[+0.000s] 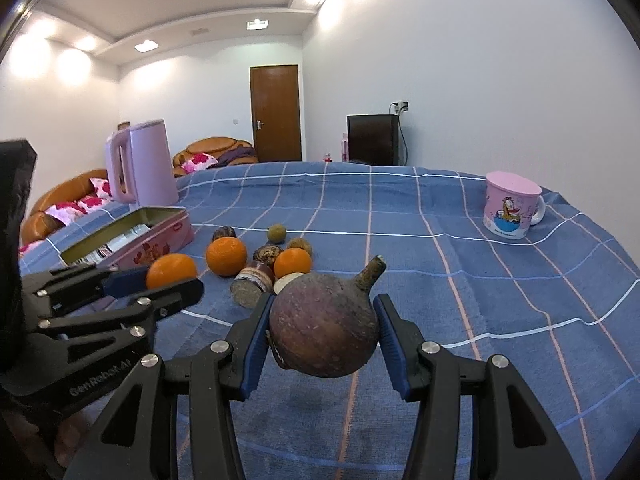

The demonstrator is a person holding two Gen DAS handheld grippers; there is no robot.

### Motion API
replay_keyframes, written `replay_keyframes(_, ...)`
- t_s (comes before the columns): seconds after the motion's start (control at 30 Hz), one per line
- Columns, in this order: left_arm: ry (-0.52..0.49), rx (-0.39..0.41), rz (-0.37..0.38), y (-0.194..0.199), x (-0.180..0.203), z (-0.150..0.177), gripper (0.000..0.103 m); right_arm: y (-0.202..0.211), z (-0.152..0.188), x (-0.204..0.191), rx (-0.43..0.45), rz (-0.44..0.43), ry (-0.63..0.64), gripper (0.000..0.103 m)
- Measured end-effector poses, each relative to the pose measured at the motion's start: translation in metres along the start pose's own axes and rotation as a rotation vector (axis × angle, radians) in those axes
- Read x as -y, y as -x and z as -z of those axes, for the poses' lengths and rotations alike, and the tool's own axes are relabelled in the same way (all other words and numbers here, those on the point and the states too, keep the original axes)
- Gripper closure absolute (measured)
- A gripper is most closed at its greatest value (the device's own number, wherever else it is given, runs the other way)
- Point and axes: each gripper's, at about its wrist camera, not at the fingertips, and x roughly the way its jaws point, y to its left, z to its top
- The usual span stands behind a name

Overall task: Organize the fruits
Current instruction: 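Carry the orange in the left tool and purple fruit in the right tool over the pink tin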

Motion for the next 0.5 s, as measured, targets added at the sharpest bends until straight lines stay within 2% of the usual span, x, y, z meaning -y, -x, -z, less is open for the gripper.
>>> replay_keyframes(0.27, 0.03, 0.017, -0.046, 0.007, -0.025, -0.006, 0.069, -0.009, -0.014, -0.019, -0.02, -0.062, 0.016, 0.051)
replay_keyframes(0.5, 0.094, 0.008, -0.1, 0.009, -0.063, -0.009, 0.069, -0.019, -0.037, -0.051, -0.02, -0.137, 0.055, 0.051)
